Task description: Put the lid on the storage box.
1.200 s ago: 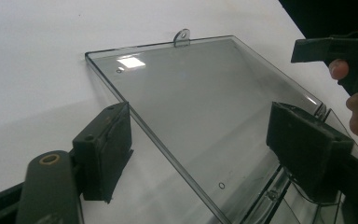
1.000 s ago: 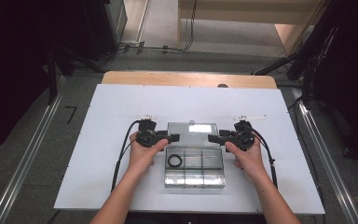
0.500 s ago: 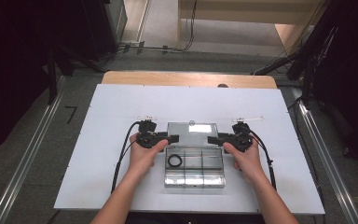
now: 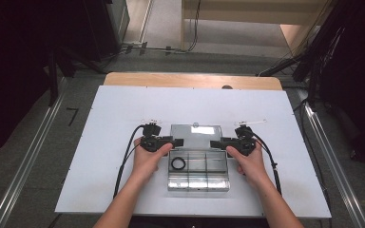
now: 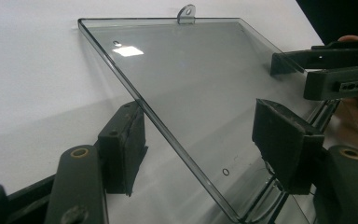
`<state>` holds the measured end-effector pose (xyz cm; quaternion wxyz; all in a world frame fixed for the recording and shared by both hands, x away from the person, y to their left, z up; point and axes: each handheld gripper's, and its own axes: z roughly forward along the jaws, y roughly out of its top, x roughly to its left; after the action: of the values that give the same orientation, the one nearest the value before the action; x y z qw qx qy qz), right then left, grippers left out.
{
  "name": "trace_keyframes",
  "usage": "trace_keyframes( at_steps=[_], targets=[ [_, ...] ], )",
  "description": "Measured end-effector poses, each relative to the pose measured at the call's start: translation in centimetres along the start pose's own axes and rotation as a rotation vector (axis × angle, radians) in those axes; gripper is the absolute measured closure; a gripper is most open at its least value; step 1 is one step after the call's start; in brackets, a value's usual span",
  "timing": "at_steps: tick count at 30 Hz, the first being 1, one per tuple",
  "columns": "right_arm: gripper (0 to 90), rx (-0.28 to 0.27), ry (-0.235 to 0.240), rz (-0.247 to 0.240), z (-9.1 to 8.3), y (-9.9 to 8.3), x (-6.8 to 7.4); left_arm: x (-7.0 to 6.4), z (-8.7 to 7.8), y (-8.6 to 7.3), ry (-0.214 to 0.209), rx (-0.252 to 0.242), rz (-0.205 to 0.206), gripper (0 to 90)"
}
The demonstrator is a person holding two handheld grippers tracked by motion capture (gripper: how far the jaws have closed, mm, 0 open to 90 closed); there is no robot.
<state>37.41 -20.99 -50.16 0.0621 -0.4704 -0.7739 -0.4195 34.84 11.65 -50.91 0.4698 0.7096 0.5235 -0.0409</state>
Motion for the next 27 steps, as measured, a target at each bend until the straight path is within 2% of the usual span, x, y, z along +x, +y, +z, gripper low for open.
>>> trace_keyframes(
  at_steps=[7, 16, 27],
  targets=[
    [32.1, -0.008, 0.003, -0.015, -0.2, 0.0, 0.2, 0.1, -0.2, 0.0, -0.027, -0.010, 0.002, 40.9],
    [41.9, -0.029, 0.017, -0.040, -0.7, 0.1, 0.5, -0.2, -0.8, 0.2, -0.045, -0.034, 0.022, 50.7],
    [54.5, -0.067, 0.032, -0.111, -1.8, 0.1, 0.7, -0.7, -1.7, 0.3, -0.054, -0.076, 0.074, 61.4]
  ],
)
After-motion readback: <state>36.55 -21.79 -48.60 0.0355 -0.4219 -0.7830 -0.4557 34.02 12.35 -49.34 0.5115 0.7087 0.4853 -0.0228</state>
